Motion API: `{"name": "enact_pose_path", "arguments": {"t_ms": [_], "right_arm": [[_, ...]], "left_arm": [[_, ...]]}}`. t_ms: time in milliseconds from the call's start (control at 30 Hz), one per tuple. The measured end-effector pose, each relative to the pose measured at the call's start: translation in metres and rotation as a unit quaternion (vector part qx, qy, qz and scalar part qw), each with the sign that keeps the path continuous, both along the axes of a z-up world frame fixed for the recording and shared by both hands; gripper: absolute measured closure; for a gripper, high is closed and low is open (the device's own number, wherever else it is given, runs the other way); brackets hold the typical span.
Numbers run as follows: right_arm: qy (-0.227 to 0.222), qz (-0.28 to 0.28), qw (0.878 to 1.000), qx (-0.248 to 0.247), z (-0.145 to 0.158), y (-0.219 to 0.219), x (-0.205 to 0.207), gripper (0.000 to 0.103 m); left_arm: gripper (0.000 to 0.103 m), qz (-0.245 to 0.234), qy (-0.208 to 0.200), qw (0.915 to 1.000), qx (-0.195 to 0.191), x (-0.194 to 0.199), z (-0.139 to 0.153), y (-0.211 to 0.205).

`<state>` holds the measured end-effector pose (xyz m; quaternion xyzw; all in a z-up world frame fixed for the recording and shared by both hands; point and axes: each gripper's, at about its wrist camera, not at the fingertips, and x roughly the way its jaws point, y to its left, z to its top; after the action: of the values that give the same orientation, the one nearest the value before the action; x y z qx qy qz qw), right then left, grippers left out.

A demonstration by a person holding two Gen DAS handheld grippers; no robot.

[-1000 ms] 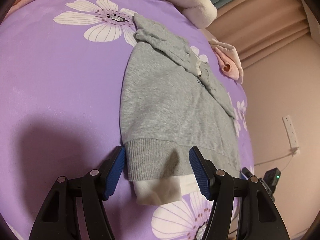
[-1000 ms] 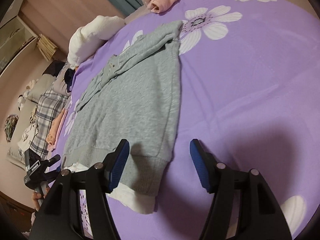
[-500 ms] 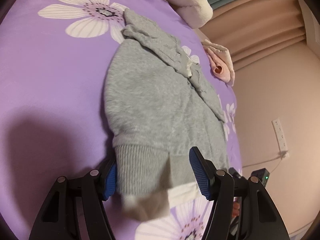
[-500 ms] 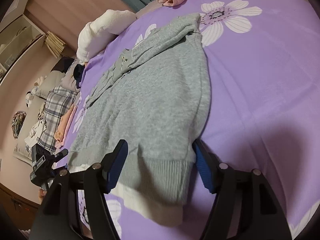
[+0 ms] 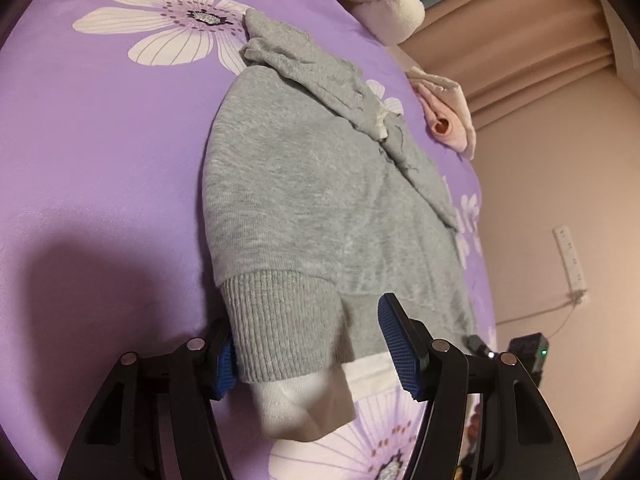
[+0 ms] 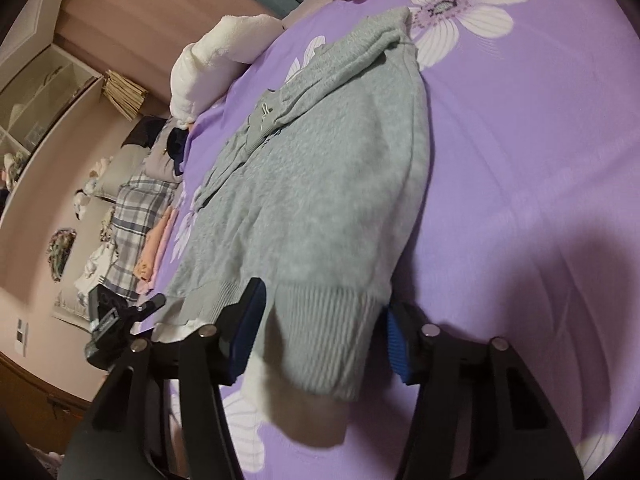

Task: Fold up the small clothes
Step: 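Grasp the ribbed sweatshirt hem with both tools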

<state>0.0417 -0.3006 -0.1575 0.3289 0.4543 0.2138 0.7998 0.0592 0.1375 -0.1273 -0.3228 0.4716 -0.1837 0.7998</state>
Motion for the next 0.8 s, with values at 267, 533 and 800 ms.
{"name": "enact_pose_path", "arguments": {"t_ms": [267,533,800], "right_arm": [[0.015,0.008,0.999,0.035,-0.002,0.002,-0.011,0.052],[0.022,-0.029,0.998,0.057,-0.008,0.002,0.001,0.054],[0.021,-0.033,0.999,0.037,-0.008,0.004,0.010,0.067]], "left_arm": [[0.040,-0.008,-0.008,0.9992,0.038,-0.008,0.006,-0.012],[0.040,0.000,-0.003,0.9995,0.030,0.004,0.002,-0.011],[0.040,0.002,-0.010,0.9992,0.037,0.014,0.003,-0.017]]}}
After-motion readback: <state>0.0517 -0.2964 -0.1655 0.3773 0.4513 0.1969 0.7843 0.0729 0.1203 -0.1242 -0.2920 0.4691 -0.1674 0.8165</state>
